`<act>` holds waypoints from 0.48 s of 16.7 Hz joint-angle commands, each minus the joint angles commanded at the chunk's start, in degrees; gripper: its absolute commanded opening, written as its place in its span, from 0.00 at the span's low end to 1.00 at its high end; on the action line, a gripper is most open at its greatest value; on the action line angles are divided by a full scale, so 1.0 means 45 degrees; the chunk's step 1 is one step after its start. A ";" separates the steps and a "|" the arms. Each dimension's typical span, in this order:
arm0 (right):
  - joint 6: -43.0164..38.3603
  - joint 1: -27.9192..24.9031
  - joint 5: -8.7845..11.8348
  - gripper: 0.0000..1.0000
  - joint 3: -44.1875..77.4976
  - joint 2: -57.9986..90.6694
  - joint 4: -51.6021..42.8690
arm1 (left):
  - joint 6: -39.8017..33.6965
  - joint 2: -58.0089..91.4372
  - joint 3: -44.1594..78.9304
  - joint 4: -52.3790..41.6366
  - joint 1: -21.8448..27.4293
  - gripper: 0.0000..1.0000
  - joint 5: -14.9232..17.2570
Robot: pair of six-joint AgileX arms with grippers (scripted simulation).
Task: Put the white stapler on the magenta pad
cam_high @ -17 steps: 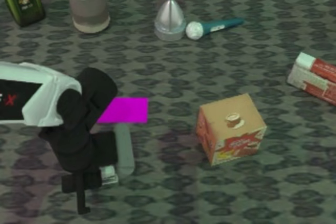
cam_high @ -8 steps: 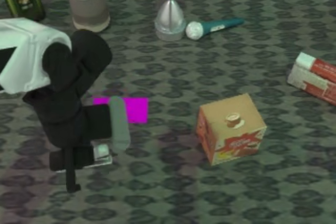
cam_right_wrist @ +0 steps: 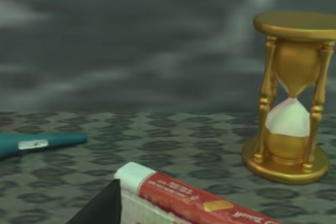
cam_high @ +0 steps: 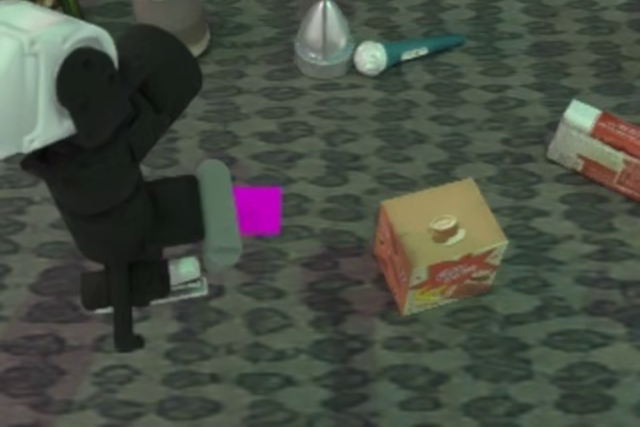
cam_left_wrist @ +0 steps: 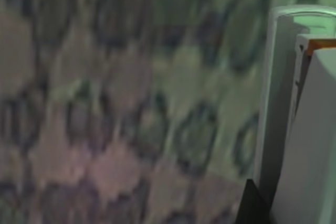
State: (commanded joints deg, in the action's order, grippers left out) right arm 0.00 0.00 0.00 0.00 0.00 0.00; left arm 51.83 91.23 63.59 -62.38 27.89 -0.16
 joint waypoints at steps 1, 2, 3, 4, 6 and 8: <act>0.0000 0.0000 0.0000 1.00 0.0000 0.0000 0.0000 | 0.0081 0.0142 0.0151 -0.0065 -0.0005 0.00 0.0001; 0.0000 0.0000 0.0000 1.00 0.0000 0.0000 0.0000 | 0.0225 0.0410 0.0446 -0.0184 -0.0022 0.00 0.0002; 0.0000 0.0000 0.0000 1.00 0.0000 0.0000 0.0000 | 0.0414 0.0780 0.0872 -0.0344 -0.0055 0.00 0.0003; 0.0000 0.0000 0.0000 1.00 0.0000 0.0000 0.0000 | 0.0635 0.1238 0.1434 -0.0539 -0.0106 0.00 0.0006; 0.0000 0.0000 0.0000 1.00 0.0000 0.0000 0.0000 | 0.1152 0.2357 0.2956 -0.1011 -0.0254 0.00 0.0011; 0.0000 0.0000 0.0000 1.00 0.0000 0.0000 0.0000 | 0.1729 0.3617 0.4917 -0.1547 -0.0439 0.00 0.0017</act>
State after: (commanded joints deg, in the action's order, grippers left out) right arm 0.00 0.00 0.00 0.00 0.00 0.00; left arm 59.61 107.51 85.71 -69.34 25.91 -0.09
